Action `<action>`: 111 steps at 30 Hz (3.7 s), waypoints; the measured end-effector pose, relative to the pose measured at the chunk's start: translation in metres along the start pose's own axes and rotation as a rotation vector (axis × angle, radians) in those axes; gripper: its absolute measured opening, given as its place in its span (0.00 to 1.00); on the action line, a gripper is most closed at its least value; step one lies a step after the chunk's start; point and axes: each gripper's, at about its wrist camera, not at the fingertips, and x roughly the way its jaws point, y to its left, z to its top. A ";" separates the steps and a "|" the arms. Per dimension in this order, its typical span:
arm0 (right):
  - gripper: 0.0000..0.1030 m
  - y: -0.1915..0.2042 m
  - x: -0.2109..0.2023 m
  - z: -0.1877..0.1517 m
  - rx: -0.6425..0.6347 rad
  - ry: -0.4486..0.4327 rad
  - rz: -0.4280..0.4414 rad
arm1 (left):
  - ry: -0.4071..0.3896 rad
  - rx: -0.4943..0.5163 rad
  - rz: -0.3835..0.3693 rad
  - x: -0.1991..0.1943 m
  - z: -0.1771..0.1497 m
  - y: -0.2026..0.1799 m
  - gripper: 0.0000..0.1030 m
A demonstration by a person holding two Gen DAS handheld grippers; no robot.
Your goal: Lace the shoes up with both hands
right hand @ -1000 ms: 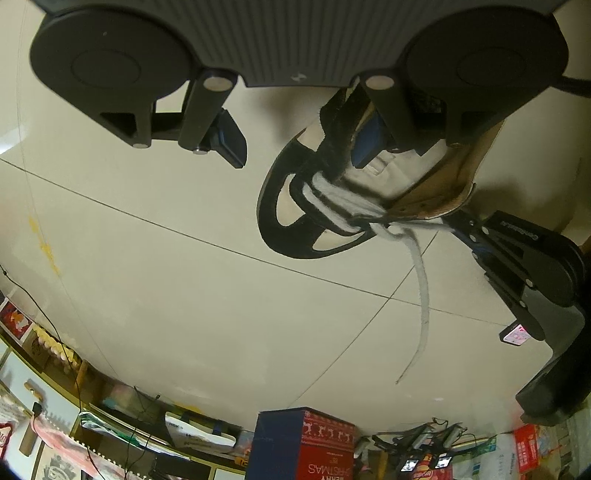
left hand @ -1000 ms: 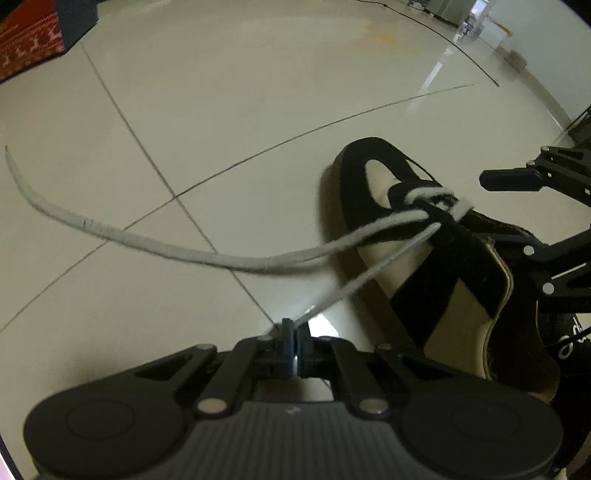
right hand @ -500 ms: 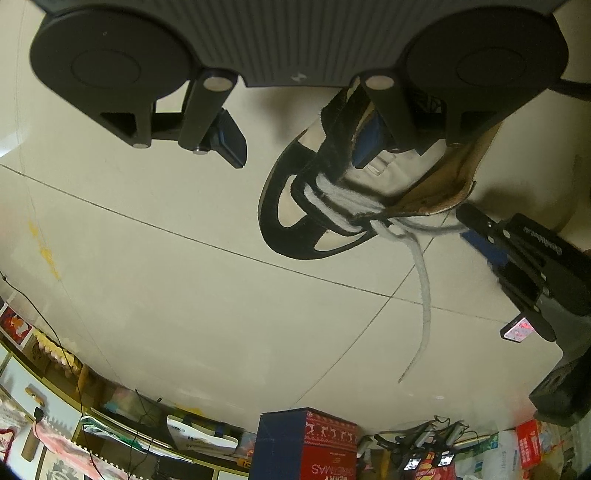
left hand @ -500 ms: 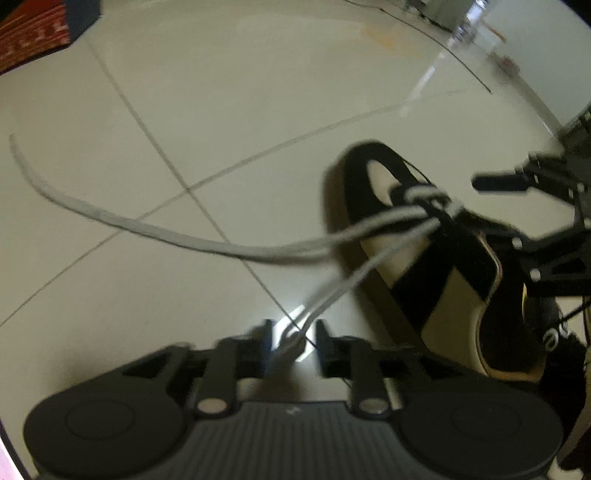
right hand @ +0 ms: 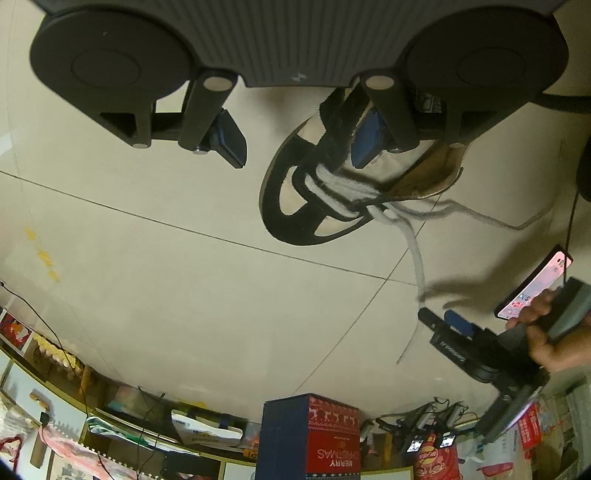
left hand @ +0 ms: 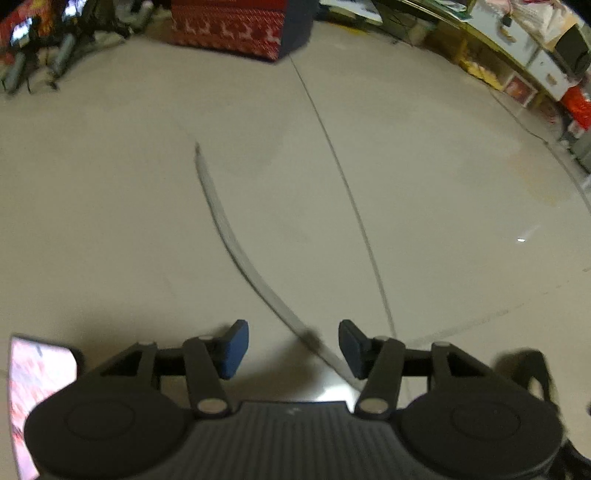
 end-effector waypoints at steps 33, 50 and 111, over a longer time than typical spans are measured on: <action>0.64 -0.012 -0.009 0.004 0.067 -0.021 0.019 | 0.013 0.436 -0.068 -0.021 -0.078 -0.036 0.11; 0.64 -0.017 -0.009 0.002 0.122 -0.018 0.034 | 0.214 0.554 -0.142 -0.051 -0.116 0.009 0.12; 0.42 -0.089 -0.017 0.002 0.819 -0.137 0.340 | -0.110 0.701 -0.526 -0.084 -0.078 -0.165 0.01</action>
